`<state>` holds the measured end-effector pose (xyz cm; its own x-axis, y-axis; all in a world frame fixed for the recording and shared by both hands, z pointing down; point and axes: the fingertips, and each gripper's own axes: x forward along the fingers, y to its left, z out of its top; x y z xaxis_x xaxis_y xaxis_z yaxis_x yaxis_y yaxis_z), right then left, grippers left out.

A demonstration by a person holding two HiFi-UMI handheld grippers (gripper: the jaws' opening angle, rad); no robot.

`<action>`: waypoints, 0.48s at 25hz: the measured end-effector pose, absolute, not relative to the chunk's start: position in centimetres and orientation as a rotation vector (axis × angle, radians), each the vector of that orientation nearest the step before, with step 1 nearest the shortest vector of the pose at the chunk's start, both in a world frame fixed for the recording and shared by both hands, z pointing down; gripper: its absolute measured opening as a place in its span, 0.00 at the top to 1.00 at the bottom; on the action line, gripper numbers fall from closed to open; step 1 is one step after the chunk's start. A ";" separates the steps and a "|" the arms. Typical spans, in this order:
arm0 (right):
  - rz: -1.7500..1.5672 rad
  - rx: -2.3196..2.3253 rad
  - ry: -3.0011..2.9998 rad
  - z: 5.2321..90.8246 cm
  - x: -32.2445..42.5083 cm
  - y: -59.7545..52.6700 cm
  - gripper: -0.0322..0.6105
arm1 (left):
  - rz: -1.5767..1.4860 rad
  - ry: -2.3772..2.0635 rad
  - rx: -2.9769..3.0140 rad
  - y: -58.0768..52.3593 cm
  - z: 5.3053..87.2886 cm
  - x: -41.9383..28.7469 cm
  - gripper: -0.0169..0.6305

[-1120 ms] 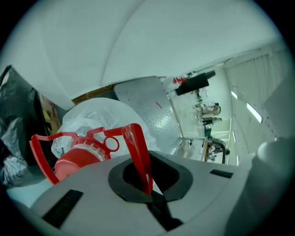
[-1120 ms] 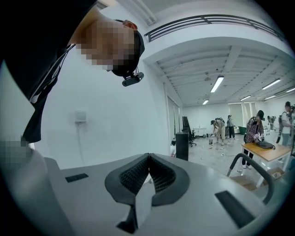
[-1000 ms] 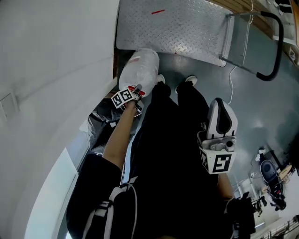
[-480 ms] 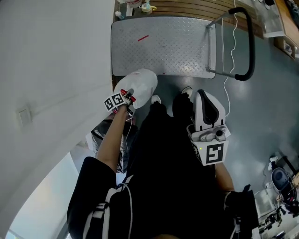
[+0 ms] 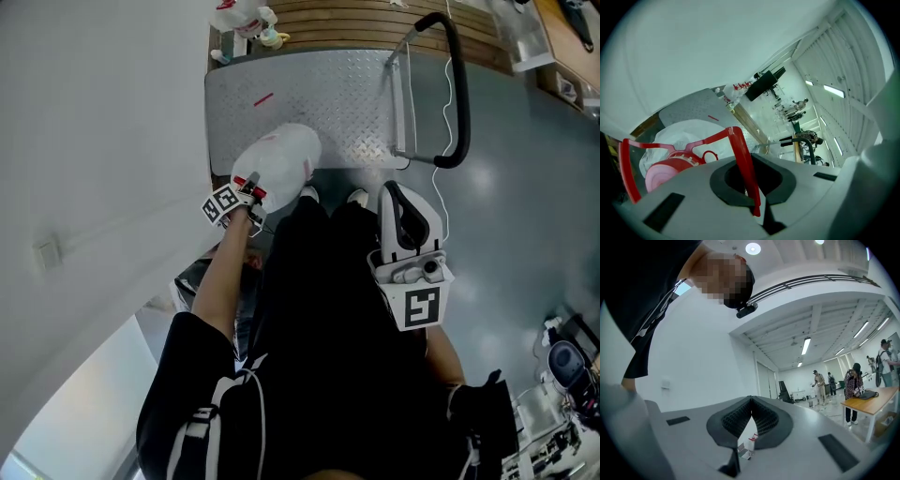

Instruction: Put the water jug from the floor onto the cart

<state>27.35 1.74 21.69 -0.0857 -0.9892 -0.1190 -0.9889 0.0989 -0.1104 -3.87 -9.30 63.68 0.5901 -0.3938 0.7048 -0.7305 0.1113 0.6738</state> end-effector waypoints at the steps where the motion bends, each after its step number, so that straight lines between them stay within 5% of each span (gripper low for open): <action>1: -0.003 -2.018 2.191 21.6 28.0 1.9 0.93 | 0.306 -0.990 1.512 -10.0 63.3 -2.8 0.95; 12: -0.042 -2.226 2.022 23.2 32.0 2.2 0.93 | 0.528 -0.812 1.627 -14.8 65.6 5.9 0.95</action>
